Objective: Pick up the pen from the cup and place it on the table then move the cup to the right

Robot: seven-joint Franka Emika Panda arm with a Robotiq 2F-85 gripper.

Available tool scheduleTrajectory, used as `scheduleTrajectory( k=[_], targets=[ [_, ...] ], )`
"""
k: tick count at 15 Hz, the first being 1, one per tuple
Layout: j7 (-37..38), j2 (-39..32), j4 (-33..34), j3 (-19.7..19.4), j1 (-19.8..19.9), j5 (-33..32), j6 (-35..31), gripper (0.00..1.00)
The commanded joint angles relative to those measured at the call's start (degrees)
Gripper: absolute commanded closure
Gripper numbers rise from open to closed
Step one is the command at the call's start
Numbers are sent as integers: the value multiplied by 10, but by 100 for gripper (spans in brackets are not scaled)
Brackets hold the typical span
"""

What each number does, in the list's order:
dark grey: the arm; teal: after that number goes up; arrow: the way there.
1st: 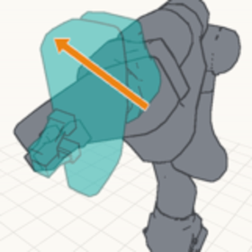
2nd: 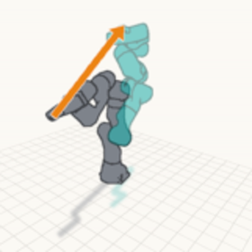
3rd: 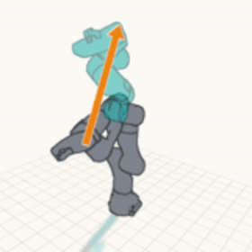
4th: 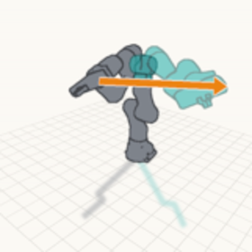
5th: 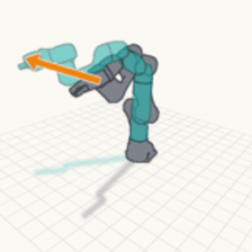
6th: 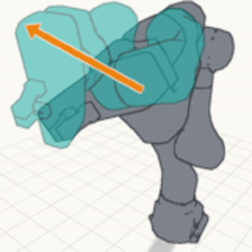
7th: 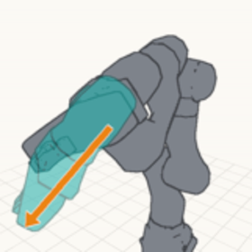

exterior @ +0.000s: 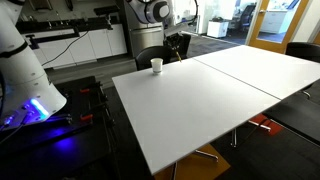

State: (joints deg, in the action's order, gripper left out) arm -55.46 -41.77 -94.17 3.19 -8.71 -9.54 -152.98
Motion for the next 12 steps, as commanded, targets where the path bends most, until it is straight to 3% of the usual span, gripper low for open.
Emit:
scheduleTrajectory(
  k=[1, 5, 6, 8, 12],
  targets=[
    [67, -60, 101, -6, -12, -35, 72, 97],
    [96, -105, 167, 2, -11, -48, 123, 97],
    [97, -114, 180, 5, -10, -47, 135, 63],
    [99, -130, 200, 8, -10, -47, 151, 57],
    [104, -144, 217, 10, -9, -44, 158, 26]
  ],
)
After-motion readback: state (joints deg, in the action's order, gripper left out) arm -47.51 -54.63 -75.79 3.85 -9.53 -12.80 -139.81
